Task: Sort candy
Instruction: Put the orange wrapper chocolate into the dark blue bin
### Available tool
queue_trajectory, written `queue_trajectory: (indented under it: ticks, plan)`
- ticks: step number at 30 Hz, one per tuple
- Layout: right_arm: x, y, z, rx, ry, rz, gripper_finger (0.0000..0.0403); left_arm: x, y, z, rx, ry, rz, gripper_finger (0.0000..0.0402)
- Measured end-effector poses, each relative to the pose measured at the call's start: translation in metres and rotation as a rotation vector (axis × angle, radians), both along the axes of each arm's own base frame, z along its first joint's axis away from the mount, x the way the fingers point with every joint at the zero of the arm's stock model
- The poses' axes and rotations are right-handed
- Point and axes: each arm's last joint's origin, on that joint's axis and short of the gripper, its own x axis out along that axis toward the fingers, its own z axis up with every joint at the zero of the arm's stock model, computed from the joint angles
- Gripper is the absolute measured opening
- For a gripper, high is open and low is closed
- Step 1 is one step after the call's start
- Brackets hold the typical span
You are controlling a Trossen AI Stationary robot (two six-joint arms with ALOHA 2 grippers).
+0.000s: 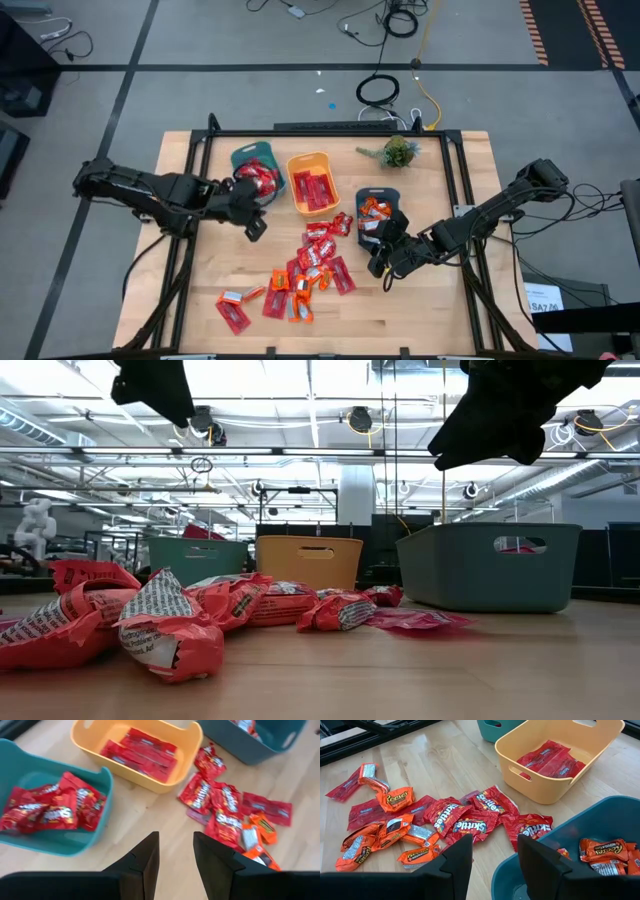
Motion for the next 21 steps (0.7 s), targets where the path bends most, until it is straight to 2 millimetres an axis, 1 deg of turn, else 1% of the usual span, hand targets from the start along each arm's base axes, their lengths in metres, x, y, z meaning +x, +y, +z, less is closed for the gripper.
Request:
queue_trajectory:
  ticks: [12,21]
  plan:
    - [0.000,0.000,0.000,0.003,-0.005,0.000,0.0148,-0.006,-0.037,-0.005,-0.058,0.001,-0.060,0.0129]
    - [0.001,0.001,0.001,0.011,-0.019,0.000,0.0148,-0.005,-0.068,-0.020,-0.117,0.101,-0.193,0.0129]
